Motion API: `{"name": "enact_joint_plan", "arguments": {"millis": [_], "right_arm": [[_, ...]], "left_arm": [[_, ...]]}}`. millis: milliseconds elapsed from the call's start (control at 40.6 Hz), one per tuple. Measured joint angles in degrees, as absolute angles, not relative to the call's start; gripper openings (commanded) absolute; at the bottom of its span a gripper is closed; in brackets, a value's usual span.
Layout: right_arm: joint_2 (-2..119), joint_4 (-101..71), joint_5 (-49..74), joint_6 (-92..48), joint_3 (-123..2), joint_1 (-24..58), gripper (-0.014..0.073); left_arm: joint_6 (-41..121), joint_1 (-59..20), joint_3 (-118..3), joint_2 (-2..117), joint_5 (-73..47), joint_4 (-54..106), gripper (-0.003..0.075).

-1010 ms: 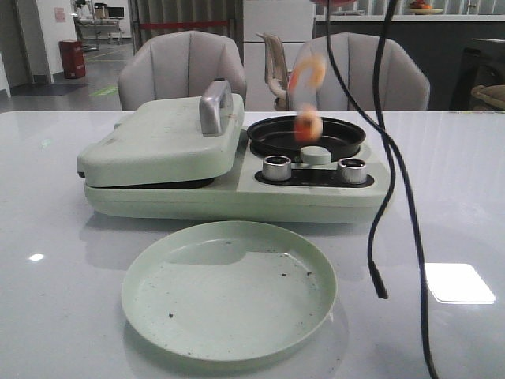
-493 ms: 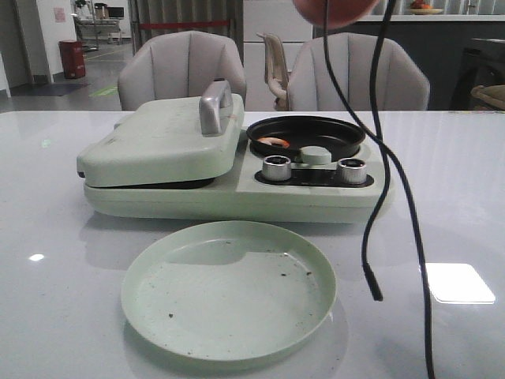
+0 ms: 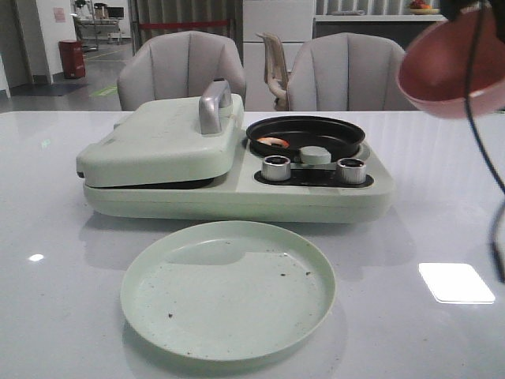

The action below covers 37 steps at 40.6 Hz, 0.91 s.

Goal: Make breakfast with bread and shrimp
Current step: 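Carry the pink bowl back and set it on the table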

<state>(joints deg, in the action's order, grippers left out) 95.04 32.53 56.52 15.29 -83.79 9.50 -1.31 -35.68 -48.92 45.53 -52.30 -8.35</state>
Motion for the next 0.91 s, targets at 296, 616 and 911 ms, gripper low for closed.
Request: {"name": "enact_joint_plan", "arguments": {"millis": [296,616,911], "right_arm": [[92.97,-2.25,46.21,-4.43,-65.13,-10.36,0.0043],[93.11,-8.52,32.96,-7.72,-54.76,-13.89,0.0101],[95.37,-8.80,31.74,-7.80,-54.50,-13.89,0.0452]], "left_arm": [[-1.31,-35.68,-48.92,46.00,-51.69,-8.38,0.0099],[-1.31,-35.68,-48.92,47.55,-51.49,-8.38,0.0099],[-1.31,-35.68,-48.92,48.37,-51.34,-8.38,0.0099]]}}
